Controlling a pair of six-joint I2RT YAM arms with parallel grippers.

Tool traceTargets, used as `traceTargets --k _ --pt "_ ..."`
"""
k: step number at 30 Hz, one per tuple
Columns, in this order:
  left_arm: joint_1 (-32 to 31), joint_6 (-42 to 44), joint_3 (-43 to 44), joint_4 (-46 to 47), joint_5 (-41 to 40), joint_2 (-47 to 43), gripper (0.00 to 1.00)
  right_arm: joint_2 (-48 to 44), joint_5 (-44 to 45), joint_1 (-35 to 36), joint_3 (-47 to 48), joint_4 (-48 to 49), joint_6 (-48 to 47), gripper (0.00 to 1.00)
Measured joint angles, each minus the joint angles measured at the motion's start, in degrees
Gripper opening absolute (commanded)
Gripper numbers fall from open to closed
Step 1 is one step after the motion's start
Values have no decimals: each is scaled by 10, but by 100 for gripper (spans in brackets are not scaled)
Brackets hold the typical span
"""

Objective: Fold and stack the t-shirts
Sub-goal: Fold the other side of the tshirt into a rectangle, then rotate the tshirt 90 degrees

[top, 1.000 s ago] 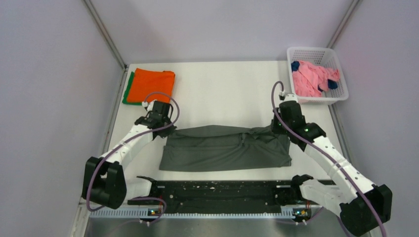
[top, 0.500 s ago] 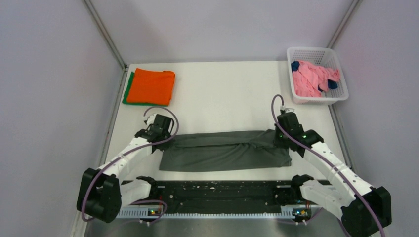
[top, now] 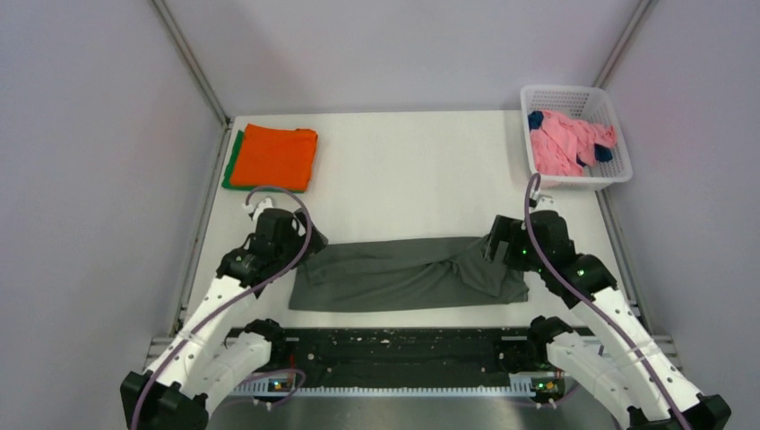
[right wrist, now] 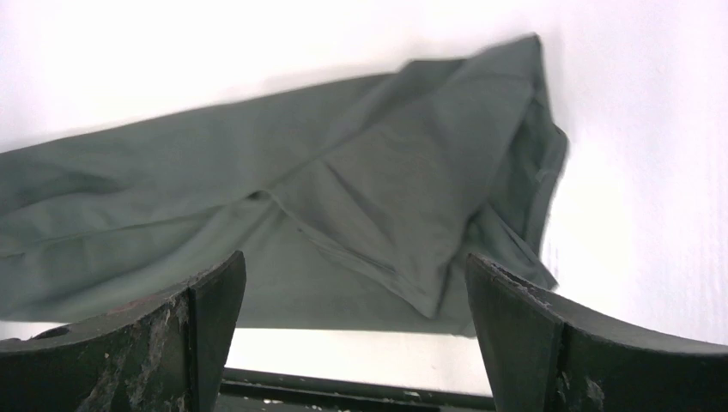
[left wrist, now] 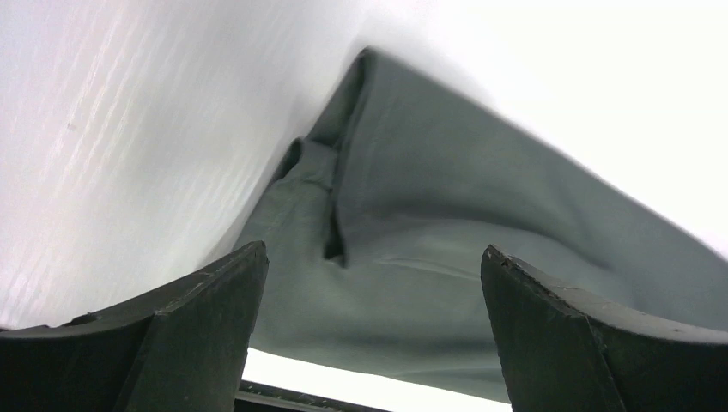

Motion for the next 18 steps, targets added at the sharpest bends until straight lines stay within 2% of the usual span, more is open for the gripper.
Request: traceTargets --k 6,11,14,18 --pt "-9 36 28 94 117 83 99 46 -90 0 -12 86 23 99" --pt "-35 47 22 124 164 193 99 111 -128 0 -91 145 68 99" --pt "-40 49 -4 135 174 207 99 144 -127 -6 -134 167 81 99" --pt "-45 40 -50 159 192 207 99 213 -147 -50 -128 232 87 99"
